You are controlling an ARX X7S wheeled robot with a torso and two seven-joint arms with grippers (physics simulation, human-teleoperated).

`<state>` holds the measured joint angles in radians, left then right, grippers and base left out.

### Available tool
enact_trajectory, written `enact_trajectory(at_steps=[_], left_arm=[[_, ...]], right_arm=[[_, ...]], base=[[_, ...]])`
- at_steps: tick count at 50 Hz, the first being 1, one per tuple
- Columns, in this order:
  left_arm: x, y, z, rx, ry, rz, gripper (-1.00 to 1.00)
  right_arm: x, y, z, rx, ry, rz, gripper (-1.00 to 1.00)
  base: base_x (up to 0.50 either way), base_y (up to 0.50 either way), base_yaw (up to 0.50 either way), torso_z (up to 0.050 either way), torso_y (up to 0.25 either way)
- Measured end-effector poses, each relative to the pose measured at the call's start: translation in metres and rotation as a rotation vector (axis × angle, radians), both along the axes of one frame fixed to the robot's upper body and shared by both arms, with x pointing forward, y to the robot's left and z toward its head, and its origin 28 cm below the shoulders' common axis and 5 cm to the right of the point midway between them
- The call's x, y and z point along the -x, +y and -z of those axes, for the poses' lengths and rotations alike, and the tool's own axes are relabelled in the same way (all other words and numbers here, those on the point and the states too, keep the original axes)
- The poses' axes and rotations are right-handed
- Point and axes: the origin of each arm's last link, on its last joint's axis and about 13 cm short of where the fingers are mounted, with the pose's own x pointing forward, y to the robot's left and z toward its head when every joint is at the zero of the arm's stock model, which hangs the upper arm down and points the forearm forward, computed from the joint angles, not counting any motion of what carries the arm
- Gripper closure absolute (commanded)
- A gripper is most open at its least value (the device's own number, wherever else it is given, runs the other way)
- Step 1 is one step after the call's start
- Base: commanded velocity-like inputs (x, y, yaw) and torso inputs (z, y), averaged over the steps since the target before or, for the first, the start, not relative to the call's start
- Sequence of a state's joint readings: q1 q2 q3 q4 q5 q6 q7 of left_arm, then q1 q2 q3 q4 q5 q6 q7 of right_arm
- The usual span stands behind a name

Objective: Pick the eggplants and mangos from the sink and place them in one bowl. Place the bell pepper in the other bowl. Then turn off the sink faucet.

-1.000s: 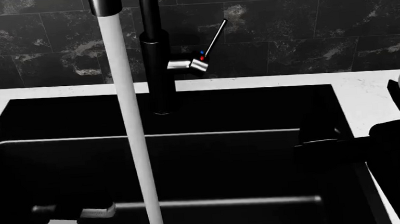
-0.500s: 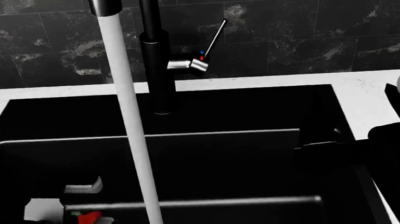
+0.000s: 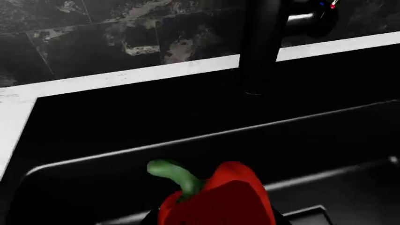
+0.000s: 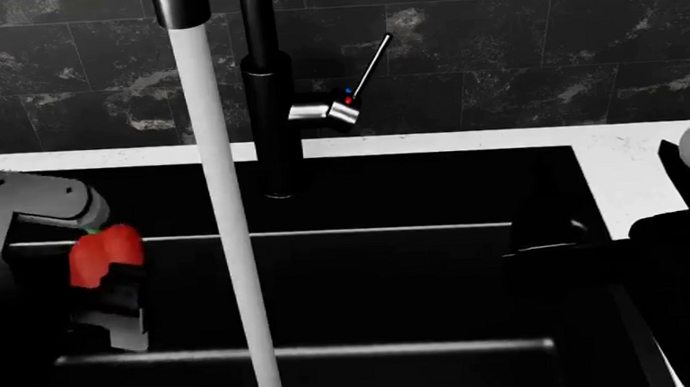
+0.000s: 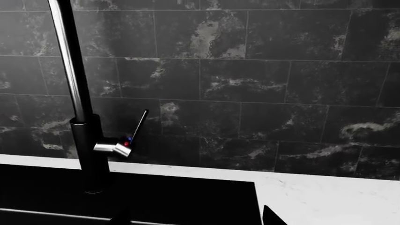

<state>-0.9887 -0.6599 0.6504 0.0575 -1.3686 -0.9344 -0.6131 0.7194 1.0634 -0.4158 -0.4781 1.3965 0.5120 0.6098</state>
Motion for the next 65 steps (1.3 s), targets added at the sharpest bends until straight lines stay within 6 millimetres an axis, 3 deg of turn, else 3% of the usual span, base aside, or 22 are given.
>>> enact_trajectory(at_steps=[9, 19, 41, 65], left_arm=[[0.007, 0.001, -0.033, 0.026, -0.129, 0.028, 1.0], [0.01, 0.001, -0.045, 0.039, -0.195, 0.047, 1.0], [0.016, 0.008, -0.05, 0.056, -0.227, 0.043, 1.0], [0.019, 0.012, -0.05, 0.062, -0.241, 0.016, 1.0]], right_arm=[[-0.002, 0.002, 0.004, 0.006, -0.013, -0.003, -1.0], [-0.002, 0.002, 0.009, 0.014, -0.018, 0.007, -1.0], [0.001, 0.004, 0.008, 0.025, -0.026, 0.022, -1.0], [0.001, 0.005, 0.01, 0.041, -0.042, 0.008, -1.0]], base=[[0.0, 0.0, 0.0, 0.0, 0.0], [-0.18, 0.24, 0.0, 0.0, 0.0], [-0.39, 0.43, 0.0, 0.0, 0.0], [-0.02, 0.5, 0.0, 0.0, 0.0]])
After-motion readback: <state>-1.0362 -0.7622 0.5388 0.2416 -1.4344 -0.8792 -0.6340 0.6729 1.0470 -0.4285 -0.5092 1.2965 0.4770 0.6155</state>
